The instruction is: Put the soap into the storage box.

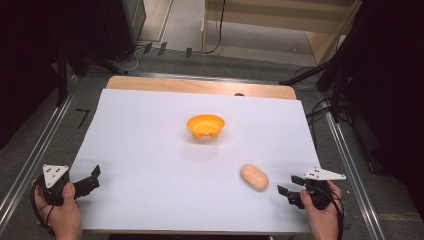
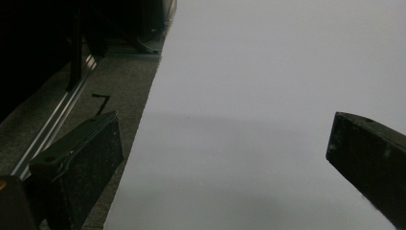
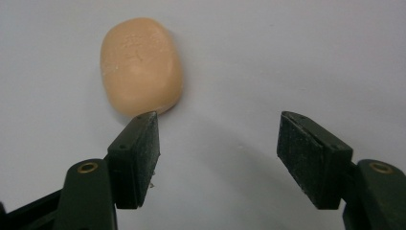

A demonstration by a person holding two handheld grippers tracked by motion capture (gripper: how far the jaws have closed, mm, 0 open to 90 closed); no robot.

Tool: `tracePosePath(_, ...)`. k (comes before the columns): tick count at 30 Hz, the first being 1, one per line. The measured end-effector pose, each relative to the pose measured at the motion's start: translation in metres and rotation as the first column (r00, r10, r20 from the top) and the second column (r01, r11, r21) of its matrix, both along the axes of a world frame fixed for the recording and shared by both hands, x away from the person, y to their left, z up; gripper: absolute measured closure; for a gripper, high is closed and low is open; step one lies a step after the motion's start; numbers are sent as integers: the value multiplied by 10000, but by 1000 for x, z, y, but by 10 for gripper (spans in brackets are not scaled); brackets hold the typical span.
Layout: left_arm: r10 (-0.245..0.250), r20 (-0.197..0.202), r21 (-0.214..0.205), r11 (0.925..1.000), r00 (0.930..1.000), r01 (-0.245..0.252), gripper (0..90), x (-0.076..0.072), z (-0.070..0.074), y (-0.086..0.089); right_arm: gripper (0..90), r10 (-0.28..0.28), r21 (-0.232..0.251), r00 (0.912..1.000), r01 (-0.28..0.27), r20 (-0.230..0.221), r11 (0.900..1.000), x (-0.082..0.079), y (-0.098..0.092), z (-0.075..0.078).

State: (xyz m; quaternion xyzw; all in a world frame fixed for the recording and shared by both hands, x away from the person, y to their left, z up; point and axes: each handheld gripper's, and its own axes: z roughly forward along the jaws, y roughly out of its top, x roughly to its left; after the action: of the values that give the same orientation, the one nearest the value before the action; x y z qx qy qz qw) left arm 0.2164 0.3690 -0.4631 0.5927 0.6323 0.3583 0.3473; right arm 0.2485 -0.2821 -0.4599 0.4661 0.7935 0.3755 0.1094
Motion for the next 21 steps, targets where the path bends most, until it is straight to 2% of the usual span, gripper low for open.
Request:
tracePosePath(3, -34, -137, -67, 10000, 9999, 33, 0, 1, 0, 1, 288, 326, -262, 9984, -338, -458, 9991, 4, 10, 1)
tracePosePath(7, -145, -96, -75, 9999, 9998, 145, 0, 1, 0, 1, 257, 553, -471, 9945, -596, -885, 9971, 7, 22, 2)
tracePosePath(10, -178, -155, 26, 9998, 9997, 178, 0, 1, 0, 0, 249, 669, -556, 9938, -720, -890, 9959, 9, 31, 4)
tracePosePath(15, -186, -32, -93, 9998, 9998, 186, 0, 1, 0, 1, 237, 993, -749, 9899, -1072, -1013, 9914, 16, 48, 8)
tracePosePath(17, -209, -119, -19, 9998, 9997, 208, 0, 1, 0, 1, 232, 1089, -864, 9884, -1183, -1060, 9892, 20, 56, 9)
tracePosePath(19, -210, -131, 74, 9998, 9997, 211, 0, 1, 0, 0, 269, 1112, -799, 9876, -1204, -1109, 9895, 23, 65, 10)
tracePosePath(21, -187, -92, 24, 9998, 9998, 187, 0, 1, 0, 0, 261, 1167, -823, 9869, -1262, -1115, 9886, 27, 73, 9)
